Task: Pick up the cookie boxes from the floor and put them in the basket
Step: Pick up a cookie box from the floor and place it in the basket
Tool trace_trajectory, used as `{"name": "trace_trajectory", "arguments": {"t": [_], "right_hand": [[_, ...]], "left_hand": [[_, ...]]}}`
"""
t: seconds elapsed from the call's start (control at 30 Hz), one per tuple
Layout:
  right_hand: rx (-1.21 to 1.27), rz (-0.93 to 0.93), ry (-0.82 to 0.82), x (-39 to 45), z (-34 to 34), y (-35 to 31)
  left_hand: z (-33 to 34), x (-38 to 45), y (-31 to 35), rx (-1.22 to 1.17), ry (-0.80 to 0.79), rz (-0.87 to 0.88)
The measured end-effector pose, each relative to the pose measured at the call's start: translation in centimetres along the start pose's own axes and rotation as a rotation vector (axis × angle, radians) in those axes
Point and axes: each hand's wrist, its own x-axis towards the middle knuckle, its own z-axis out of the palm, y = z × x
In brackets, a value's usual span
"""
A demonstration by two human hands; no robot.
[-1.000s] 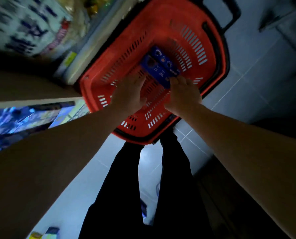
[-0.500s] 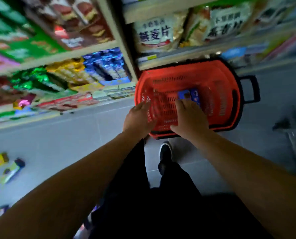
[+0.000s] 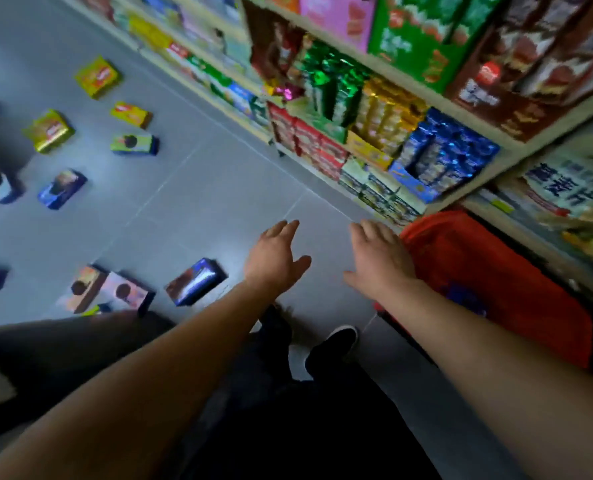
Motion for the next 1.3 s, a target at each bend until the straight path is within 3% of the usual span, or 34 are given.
{"name": "trace_trajectory", "arguments": {"t": [0.37,0.6,0.93,1.3], "right_hand": [[-0.221,-0.408,-0.141,10.5,-0.8,-20.9],[-0.348,-0.614,-0.23,14.7,1.2,-31.2],[-0.481,-0.825,-0.38,22.9,6.2,-39.4],[-0.529,-0.827,-0.579,37.3,16.9,-43.0]], "left_hand": [[-4.5,-4.8,-20.1,-0.283,0.169,-0.467],[-5.3,-7.9,-28.4,-0.38,0.27,-0.703],[-3.5,-6.7,-35.0,-0.505,0.344,-1.003],[1.7,2.4,-42.9,-0.654,0.321,-1.21]]}}
